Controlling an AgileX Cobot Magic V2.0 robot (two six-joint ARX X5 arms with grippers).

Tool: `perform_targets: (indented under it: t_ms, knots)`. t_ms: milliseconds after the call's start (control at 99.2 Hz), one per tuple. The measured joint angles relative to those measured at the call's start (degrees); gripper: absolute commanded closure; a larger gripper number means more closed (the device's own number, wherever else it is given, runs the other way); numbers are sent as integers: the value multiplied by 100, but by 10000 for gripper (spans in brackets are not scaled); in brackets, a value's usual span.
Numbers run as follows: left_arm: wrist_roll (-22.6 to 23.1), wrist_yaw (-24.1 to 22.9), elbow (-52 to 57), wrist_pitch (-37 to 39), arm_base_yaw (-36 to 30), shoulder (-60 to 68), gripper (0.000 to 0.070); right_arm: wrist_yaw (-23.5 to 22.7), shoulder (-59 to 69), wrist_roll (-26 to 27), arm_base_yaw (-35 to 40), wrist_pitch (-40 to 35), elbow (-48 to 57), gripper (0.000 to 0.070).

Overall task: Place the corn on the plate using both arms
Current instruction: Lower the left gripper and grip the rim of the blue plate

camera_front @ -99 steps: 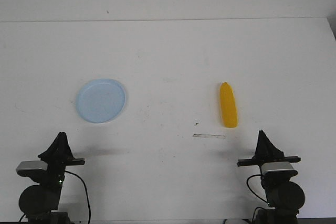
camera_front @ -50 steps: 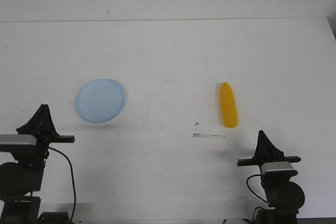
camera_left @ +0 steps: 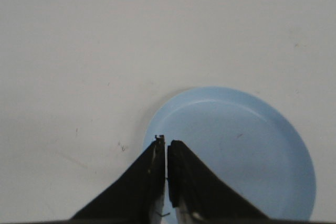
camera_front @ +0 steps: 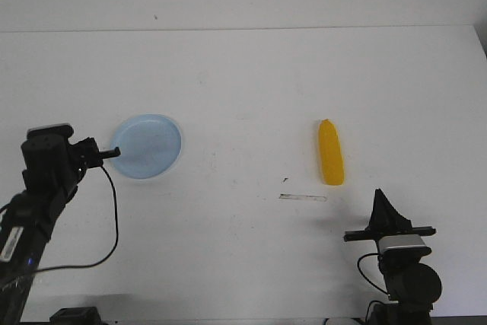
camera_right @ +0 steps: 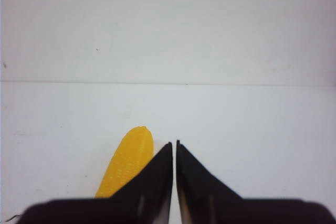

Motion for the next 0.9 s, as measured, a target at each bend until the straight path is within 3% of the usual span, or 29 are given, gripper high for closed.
perform_targets:
  t_ms: [101, 202, 454, 535, 575, 736, 898]
  knots:
    - [-470, 188, 669, -994, 278, 752, 699, 0, 0, 0, 0, 0, 0, 693]
    - [-780, 667, 1165, -1696, 535, 1445, 698, 0, 0, 2, 0, 0, 0, 693]
    - [-1099, 2361, 1296, -1762, 1220, 2540, 697, 0, 0, 0, 0, 0, 0, 693]
    - [-1145, 2588, 1296, -1759, 1318, 2763, 691, 0, 0, 0, 0, 0, 0, 693]
    - [-1158, 2601, 1296, -1762, 1335, 2839, 670, 0, 0, 0, 0, 0, 0, 693]
    - [-1202, 2612, 1296, -1705, 1335, 2979, 440, 0, 0, 0, 0, 0, 0, 693]
    - [-1202, 2621, 1296, -1635, 1318, 3067, 412, 0, 0, 0, 0, 0, 0, 693]
